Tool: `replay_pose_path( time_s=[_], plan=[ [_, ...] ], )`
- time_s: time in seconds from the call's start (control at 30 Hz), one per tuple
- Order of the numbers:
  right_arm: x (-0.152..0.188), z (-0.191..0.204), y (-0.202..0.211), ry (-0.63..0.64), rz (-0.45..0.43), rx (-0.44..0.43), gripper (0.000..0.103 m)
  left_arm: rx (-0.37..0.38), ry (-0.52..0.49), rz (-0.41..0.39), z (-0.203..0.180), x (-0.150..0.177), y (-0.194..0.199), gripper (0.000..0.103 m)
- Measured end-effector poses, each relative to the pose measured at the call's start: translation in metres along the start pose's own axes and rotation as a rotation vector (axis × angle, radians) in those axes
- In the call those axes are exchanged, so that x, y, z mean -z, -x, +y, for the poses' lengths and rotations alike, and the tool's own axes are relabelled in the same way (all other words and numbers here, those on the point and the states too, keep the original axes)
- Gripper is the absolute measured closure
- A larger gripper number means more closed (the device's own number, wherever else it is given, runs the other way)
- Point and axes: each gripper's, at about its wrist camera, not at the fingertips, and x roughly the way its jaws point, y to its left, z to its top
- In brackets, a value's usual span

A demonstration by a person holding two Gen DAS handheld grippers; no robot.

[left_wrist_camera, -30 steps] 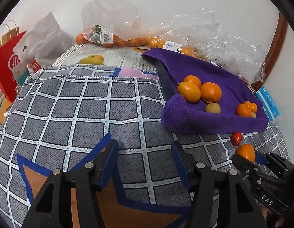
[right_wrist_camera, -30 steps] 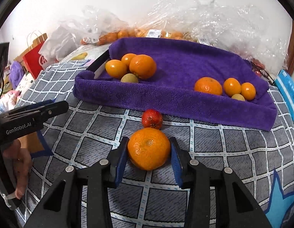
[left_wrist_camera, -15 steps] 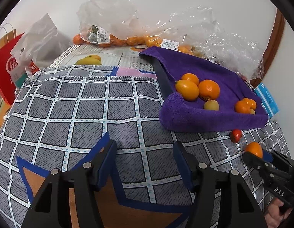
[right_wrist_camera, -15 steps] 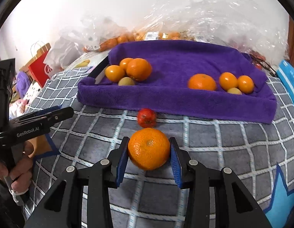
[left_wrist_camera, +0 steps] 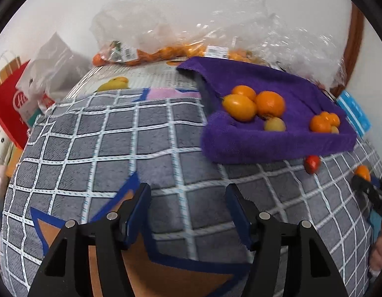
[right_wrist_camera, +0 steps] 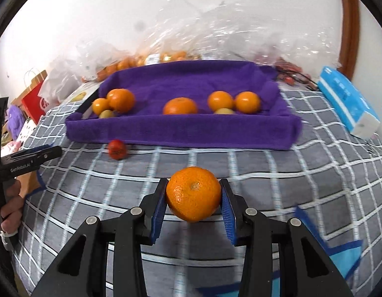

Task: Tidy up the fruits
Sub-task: 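Move the left tool to a small red fruit and grasp it while the right tool holds its orange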

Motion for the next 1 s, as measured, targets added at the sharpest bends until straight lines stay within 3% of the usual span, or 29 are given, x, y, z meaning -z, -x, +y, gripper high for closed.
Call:
replay_pose_path(
  time_s=[0.27,0.4,0.6,0.7,1.0],
  plan=[
    [0.003,-0.040,0.010,-0.043,-0.033,0.046,0.062,0.100,-0.117,-0.015,-0.077,-0.008,0.011,0.043],
    [0.004,-0.054,0.010,-0.108,-0.033,-0.002,0.062,0.146,-0.140,0.016,-0.106,-0.011,-0.003,0.043],
    [0.004,-0.048,0.009,-0.081,-0.027,0.023,0.062,0.189,-0.075,0.026,-0.115,-0.016,-0.016,0.049],
    [0.004,-0.048,0.008,-0.084,-0.019,0.031,0.062,0.156,-0.089,0.035,-0.120,-0.018,-0.024,0.059],
    [0.003,-0.046,0.005,-0.078,-0.007,0.036,0.062,0.192,-0.134,0.020,-0.129,-0.014,-0.027,0.074]
  ],
)
